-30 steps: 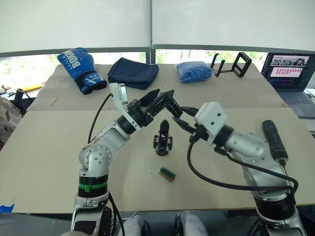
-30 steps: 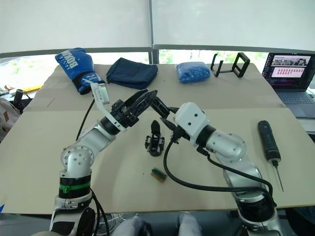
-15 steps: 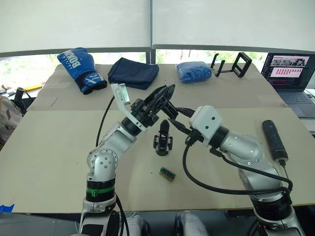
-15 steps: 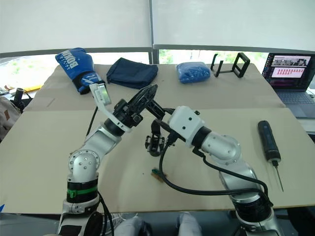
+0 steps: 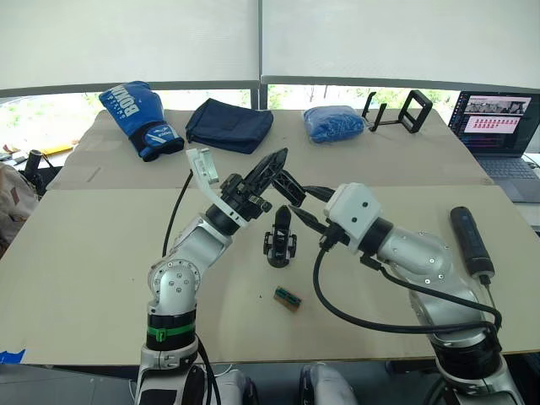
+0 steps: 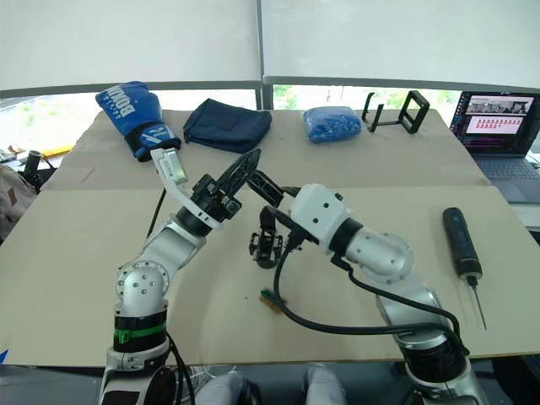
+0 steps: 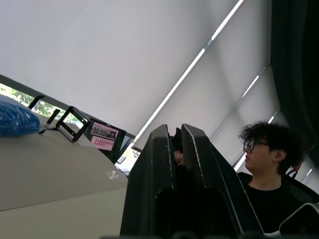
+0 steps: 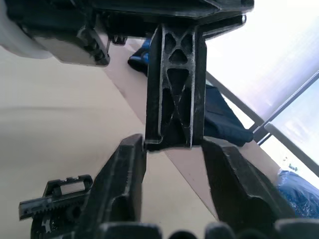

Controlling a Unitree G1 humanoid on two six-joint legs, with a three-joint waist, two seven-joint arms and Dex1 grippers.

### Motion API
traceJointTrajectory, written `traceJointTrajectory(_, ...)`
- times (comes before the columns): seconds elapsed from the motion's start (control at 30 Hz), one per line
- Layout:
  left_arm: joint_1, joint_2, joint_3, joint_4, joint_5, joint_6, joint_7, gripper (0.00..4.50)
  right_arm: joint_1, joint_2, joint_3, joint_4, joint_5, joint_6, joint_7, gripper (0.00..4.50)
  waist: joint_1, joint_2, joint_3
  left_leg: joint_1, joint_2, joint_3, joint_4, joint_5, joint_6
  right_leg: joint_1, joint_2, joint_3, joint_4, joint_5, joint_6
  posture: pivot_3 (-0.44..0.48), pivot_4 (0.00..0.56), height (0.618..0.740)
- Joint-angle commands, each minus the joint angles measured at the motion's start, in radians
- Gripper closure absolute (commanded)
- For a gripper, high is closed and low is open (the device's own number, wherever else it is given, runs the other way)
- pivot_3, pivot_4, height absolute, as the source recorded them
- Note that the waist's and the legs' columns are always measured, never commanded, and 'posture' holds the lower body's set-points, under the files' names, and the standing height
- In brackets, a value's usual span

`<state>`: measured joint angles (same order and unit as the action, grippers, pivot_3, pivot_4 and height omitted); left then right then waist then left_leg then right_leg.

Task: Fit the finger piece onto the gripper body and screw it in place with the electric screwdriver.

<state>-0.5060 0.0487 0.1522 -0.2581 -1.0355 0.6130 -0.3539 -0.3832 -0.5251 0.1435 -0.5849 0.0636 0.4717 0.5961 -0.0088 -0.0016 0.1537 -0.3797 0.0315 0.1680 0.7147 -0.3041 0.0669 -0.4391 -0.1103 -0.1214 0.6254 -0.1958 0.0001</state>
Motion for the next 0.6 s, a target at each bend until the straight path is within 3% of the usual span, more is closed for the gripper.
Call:
traceJointTrajectory(0.03,-0.039,0.035,0.035,0.006,-0.08,0.032,-0.033,4.5,0.001,-0.049,-0.104,-0.053,0.092,-0.007,0.07,0.89,-0.002,0.0,0.0,0.0,0.0,0.0,0.0,0.0,0.0,0.0,0.0,0.0,0.0,0.0,0.0,0.0,0.15,0.74)
traceJointTrajectory(0.13,-0.062,0.106,0.073,0.043,-0.123,0.07,-0.076,4.5,0.037,-0.132,-0.222,-0.065,0.28,0.06,0.209,0.03,0.0,-0.001,0.001,0.0,0.0,-0.001,0.0,0.0,0.0,0.0,0.0,0.0,0.0,0.0,0.0,0.0,0.15,0.74)
traceJointTrajectory(0.2,-0.069,0.182,0.067,0.07,-0.134,0.127,-0.13,4.5,0.044,-0.183,-0.291,-0.064,0.402,0.133,0.264,0.03,0.0,-0.002,0.001,0.0,0.0,-0.001,0.0,0.0,0.0,0.0,0.0,0.0,-0.001,0.0,0.0,0.0,0.15,0.74)
traceJointTrajectory(0.33,-0.069,0.399,-0.037,0.095,-0.138,0.326,-0.353,4.5,-0.018,-0.276,-0.377,-0.048,0.683,0.405,0.284,0.03,-0.005,-0.002,0.002,0.0,0.001,-0.001,-0.001,0.0,0.0,0.0,0.001,0.0,0.0,0.0,-0.001,0.0,0.15,0.74)
traceJointTrajectory(0.5,-0.088,0.481,-0.105,0.072,-0.136,0.405,-0.536,4.5,-0.05,-0.376,-0.382,-0.033,1.01,0.695,0.273,0.03,0.003,-0.004,0.002,-0.001,0.001,-0.002,-0.001,0.0,0.0,-0.001,0.0,-0.001,-0.001,0.001,-0.003,0.0,0.15,0.74)
traceJointTrajectory(0.6,-0.095,0.494,-0.143,0.066,-0.103,0.413,-0.591,4.5,-0.093,-0.377,-0.355,0.011,1.228,0.823,0.154,0.03,0.009,-0.005,0.003,-0.002,0.001,-0.003,0.0,0.0,0.001,-0.001,-0.001,-0.001,-0.001,0.002,-0.005,0.0,0.15,0.74)
